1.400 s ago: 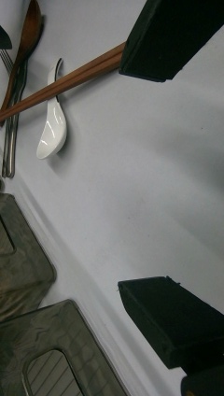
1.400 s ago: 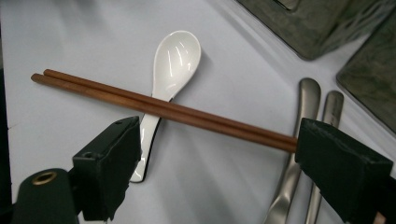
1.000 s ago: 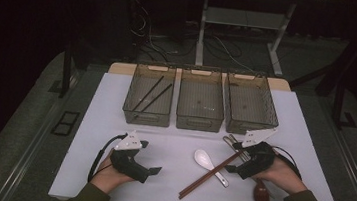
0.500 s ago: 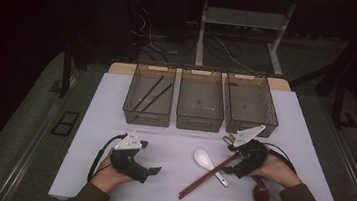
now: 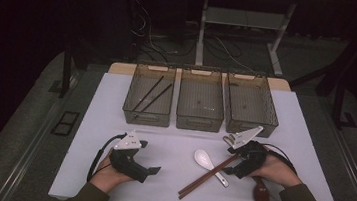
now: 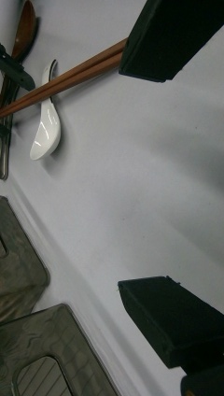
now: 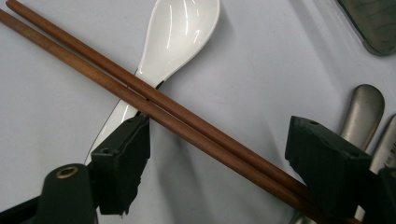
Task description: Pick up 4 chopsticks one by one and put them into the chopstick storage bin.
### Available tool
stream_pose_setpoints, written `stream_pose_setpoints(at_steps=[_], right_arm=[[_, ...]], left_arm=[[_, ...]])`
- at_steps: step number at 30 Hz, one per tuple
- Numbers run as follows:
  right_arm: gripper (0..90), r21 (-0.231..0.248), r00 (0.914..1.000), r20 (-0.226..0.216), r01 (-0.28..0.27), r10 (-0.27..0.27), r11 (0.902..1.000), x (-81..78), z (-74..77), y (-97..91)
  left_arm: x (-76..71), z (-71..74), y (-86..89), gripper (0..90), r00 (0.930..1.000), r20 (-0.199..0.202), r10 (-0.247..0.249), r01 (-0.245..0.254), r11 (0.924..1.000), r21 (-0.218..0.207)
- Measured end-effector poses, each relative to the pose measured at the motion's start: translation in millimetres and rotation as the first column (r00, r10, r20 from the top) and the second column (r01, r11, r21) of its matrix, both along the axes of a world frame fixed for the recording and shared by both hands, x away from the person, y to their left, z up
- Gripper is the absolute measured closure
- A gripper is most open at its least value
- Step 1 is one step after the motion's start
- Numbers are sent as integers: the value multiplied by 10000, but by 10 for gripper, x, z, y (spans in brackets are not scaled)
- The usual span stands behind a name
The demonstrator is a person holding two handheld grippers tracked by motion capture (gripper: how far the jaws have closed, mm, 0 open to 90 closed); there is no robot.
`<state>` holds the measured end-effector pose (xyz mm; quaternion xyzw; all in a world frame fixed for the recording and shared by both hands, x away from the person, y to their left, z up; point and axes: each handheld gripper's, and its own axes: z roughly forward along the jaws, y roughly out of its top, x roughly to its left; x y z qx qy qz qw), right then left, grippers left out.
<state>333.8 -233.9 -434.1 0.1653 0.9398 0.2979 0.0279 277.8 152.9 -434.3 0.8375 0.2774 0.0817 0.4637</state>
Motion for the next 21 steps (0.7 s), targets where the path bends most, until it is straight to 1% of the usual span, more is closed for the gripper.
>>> stream_pose_setpoints(at_steps=[1, 6, 7, 12, 13, 14, 21], right_arm=[[222, -29, 10000, -52, 60, -60, 10000, -7, 2, 4], [248, -107, 10000, 29, -89, 89, 9999, -3, -15, 5], [255, -127, 10000, -36, -39, 38, 9999, -9, -10, 6], [311, -94, 10000, -56, -66, 66, 9999, -11, -2, -10], [321, -82, 9999, -13, -143, 142, 9999, -6, -6, -12], [332, -117, 9999, -93, -87, 86, 9999, -14, -2, -11], [415, -228, 9997, -80, -236, 234, 9995, -22, -6, -19]], left_arm=[[-1, 1, 0, 0, 10000, -10, 7, -7, 10000, -22], [-1, 2, 2, 0, 10000, -10, 7, -7, 10000, -23], [0, 2, 3, 0, 10000, -13, 4, -4, 10000, -21], [1, 2, 4, 0, 10000, -12, 6, -6, 10000, -18], [0, 3, 5, 0, 10000, -11, 1, -1, 10000, -11], [0, 2, 4, 0, 10000, -10, 4, -4, 10000, -12], [1, 3, 6, 0, 10000, -12, 8, -8, 10000, -35]])
